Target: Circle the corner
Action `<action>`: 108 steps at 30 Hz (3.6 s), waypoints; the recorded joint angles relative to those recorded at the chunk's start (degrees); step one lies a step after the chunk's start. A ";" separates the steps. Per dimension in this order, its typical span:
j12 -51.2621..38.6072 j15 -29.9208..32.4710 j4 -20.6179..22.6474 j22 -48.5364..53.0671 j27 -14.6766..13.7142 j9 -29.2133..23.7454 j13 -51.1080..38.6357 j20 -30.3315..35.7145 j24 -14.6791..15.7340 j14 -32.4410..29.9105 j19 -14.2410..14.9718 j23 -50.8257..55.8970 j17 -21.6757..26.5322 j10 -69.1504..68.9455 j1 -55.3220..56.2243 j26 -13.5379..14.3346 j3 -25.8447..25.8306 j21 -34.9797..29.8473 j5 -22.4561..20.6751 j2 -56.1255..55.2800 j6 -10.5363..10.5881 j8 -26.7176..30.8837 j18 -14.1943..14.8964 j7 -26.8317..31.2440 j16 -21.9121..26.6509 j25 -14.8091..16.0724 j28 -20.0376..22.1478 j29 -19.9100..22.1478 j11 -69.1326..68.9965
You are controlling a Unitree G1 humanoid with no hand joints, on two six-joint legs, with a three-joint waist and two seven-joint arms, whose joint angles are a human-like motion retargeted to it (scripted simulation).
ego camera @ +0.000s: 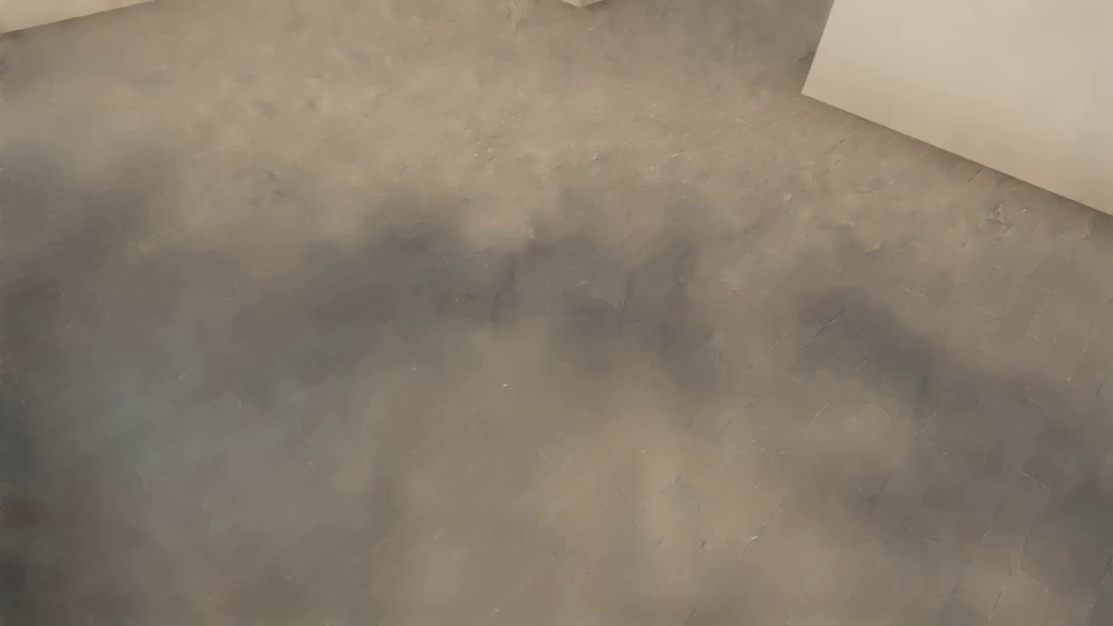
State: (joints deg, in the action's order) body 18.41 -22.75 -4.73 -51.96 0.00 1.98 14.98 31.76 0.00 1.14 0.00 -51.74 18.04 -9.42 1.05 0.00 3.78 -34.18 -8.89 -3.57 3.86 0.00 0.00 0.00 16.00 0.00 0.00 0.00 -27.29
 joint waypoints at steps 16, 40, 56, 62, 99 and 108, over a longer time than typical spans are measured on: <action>-5.53 8.92 0.73 3.90 0.00 -1.60 -4.81 -6.54 0.00 14.40 0.00 2.23 -0.81 -23.82 4.44 0.00 -1.63 -0.98 -2.76 -0.42 -0.05 0.00 0.00 0.00 1.35 0.00 0.00 0.00 2.24; -4.01 32.37 4.14 2.28 0.00 -9.21 0.24 -4.82 0.00 18.35 0.00 1.66 1.76 -27.07 0.80 0.00 -5.34 -1.95 3.50 -15.11 -0.31 0.00 0.00 0.00 2.65 0.00 0.00 0.00 -35.14; -1.74 13.67 -2.36 3.18 0.00 -8.76 -5.75 -3.34 0.00 13.14 0.00 5.55 4.58 -55.04 17.45 0.00 5.05 -3.23 -2.60 5.73 0.20 0.00 0.00 0.00 4.37 0.00 0.00 0.00 0.31; 0.29 5.41 -1.70 -1.54 0.00 -5.93 -12.14 -4.47 0.00 6.41 0.00 10.25 6.14 -23.10 26.13 0.00 11.84 4.43 1.58 22.66 -1.97 0.00 0.00 0.00 4.03 0.00 0.00 0.00 1.37; 2.73 34.53 -5.49 7.34 0.00 -6.81 1.80 -7.06 0.00 17.22 0.00 0.31 2.08 -23.27 -9.89 0.00 -7.25 -2.87 5.23 -25.60 -2.59 0.00 0.00 0.00 5.77 0.00 0.00 0.00 -12.85; -1.42 33.49 -9.16 1.89 0.00 -6.65 6.13 -5.92 0.00 -4.54 0.00 -8.30 3.43 -58.95 -5.87 0.00 -11.32 -5.07 -1.38 -27.90 4.64 0.00 0.00 0.00 6.33 0.00 0.00 0.00 -17.04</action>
State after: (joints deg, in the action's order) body 16.99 10.74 -13.90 -50.07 0.00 -4.68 21.11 25.84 0.00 -3.40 0.00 -60.03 21.47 -68.38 -4.82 0.00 -7.53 -39.25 -10.27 -31.48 8.50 0.00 0.00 0.00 22.34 0.00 0.00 0.00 -44.34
